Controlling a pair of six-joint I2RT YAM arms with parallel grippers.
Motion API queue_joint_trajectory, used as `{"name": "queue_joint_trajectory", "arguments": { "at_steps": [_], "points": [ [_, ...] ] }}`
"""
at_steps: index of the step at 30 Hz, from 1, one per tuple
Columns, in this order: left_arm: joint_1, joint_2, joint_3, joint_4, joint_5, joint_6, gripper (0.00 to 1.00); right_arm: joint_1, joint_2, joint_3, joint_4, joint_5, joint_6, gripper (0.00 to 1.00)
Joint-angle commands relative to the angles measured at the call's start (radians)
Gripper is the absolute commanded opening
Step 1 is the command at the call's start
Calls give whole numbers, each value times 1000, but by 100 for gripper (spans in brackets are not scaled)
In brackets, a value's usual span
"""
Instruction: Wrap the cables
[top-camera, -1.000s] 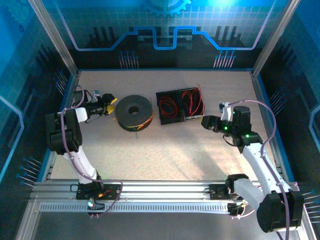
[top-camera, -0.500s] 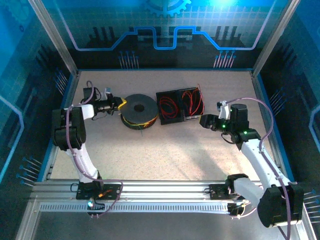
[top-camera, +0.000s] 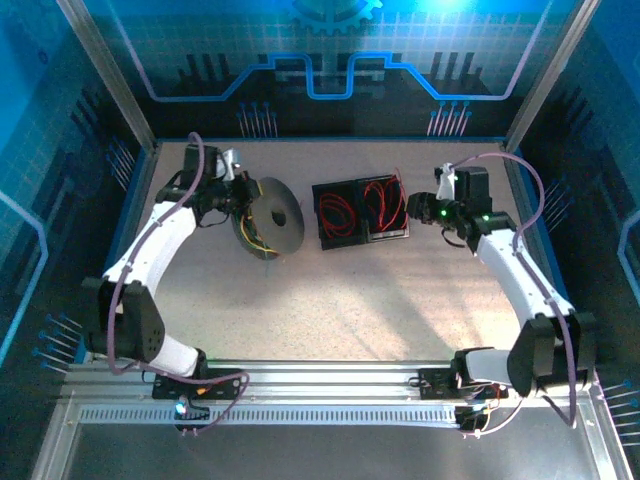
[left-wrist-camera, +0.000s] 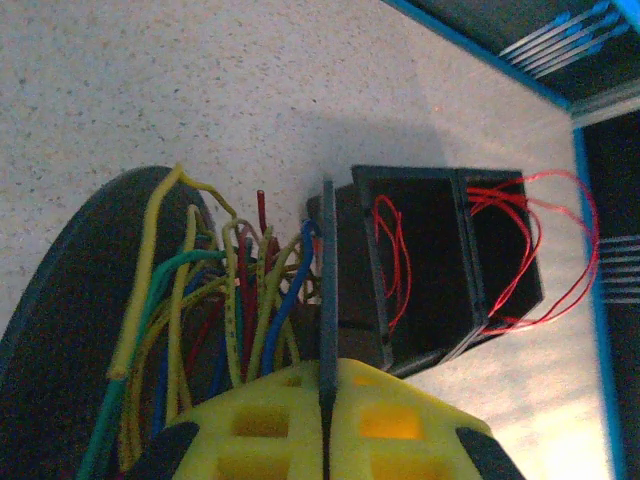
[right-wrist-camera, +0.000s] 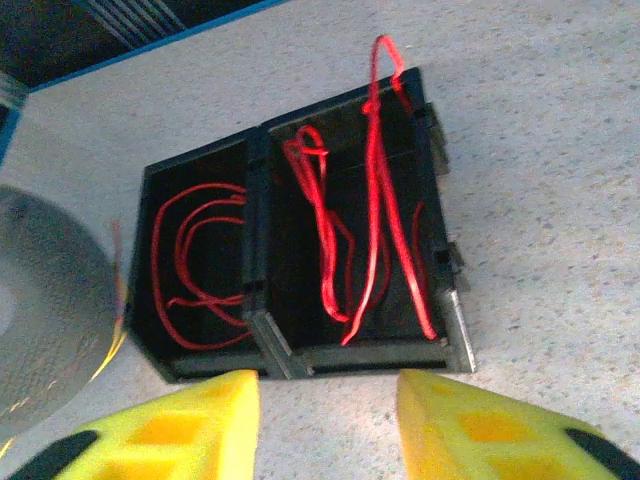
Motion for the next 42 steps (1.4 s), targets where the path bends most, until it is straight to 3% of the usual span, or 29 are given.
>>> {"name": "queue_joint_trajectory", "arguments": {
  "at_steps": [1, 7, 14, 21, 28, 36, 42],
  "points": [
    [-94, -38, 95, -178, -252, 64, 0, 19, 79, 89, -83, 90, -68, 35],
    [-249, 39, 165, -258, -469, 59, 0, 31, 232, 201, -129, 116, -126, 22],
    [-381, 174, 270, -315, -607, 60, 0, 38, 343, 251, -124, 119, -148, 23],
    [-415, 219, 309, -326, -602, 43, 0, 47, 393, 259, -95, 92, -152, 26],
    [-417, 219, 317, -322, -585, 38, 14, 50, 410, 267, -84, 85, -143, 29],
    [-417, 234, 341, -336, -566, 38, 30, 56, 297, 208, -63, 119, -132, 30],
    [-419, 255, 356, -341, -548, 39, 34, 53, 284, 194, -56, 110, -138, 32]
  ]
}}
